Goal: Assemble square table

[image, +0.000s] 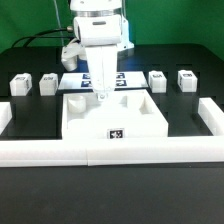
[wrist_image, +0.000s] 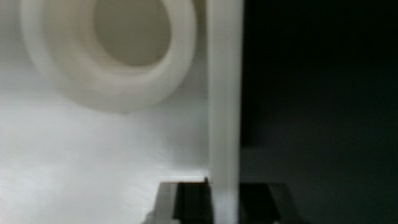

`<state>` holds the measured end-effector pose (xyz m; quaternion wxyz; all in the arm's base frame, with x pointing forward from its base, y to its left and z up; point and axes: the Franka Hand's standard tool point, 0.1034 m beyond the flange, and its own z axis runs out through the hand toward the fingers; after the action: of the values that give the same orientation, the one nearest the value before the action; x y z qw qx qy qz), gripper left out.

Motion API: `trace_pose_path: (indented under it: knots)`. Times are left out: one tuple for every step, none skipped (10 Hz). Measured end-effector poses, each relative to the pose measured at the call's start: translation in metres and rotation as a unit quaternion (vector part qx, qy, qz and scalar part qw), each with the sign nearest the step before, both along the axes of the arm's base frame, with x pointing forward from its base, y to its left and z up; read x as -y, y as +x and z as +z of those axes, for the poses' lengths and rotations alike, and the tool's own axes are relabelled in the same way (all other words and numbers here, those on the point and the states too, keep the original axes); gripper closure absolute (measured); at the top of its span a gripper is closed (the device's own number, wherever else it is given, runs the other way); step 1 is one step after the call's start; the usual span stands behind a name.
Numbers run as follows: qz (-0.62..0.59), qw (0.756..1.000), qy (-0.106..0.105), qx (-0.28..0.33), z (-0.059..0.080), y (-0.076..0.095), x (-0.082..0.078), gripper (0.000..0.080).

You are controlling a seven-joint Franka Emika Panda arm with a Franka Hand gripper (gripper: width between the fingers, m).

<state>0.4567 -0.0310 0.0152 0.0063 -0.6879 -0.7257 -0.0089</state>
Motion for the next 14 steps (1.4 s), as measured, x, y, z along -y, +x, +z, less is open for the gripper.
trace_pose_path:
  knots:
    - [0.0, 1.0, 0.0, 0.0, 0.0, 0.0, 0.0, 0.0742]
    - [-0.003, 1.0, 0.0, 0.0, 0.0, 0.0, -0.001, 0.0742]
    - [-0.02, 1.0, 0.006, 0.002, 0.0, 0.005, -0.026, 0.0742]
    - [-0.021, 1.0, 0.01, 0.004, 0.0, 0.012, -0.047, 0.0742]
    - [-0.026, 0.999, 0.016, 0.01, 0.001, 0.025, -0.073, 0.0742]
    - [-0.055, 0.998, 0.013, 0.001, 0.0, 0.037, -0.1, 0.0742]
    - [-0.052, 0.999, 0.007, -0.006, 0.0, 0.037, -0.101, 0.0742]
    - [-0.062, 0.998, -0.003, -0.032, 0.0, 0.037, -0.101, 0.0742]
    - [-0.061, 0.997, -0.006, -0.042, 0.0, 0.037, -0.1, 0.074]
    - [-0.061, 0.997, -0.006, -0.041, 0.0, 0.037, -0.1, 0.074]
    - [-0.061, 0.997, -0.006, -0.041, 0.0, 0.037, -0.1, 0.0738]
    - [-0.061, 0.997, -0.006, -0.041, -0.001, 0.036, -0.1, 0.0683]
    - [-0.062, 0.997, -0.006, -0.042, -0.001, 0.036, -0.1, 0.0515]
    - [-0.062, 0.997, -0.006, -0.042, -0.001, 0.036, -0.1, 0.0333]
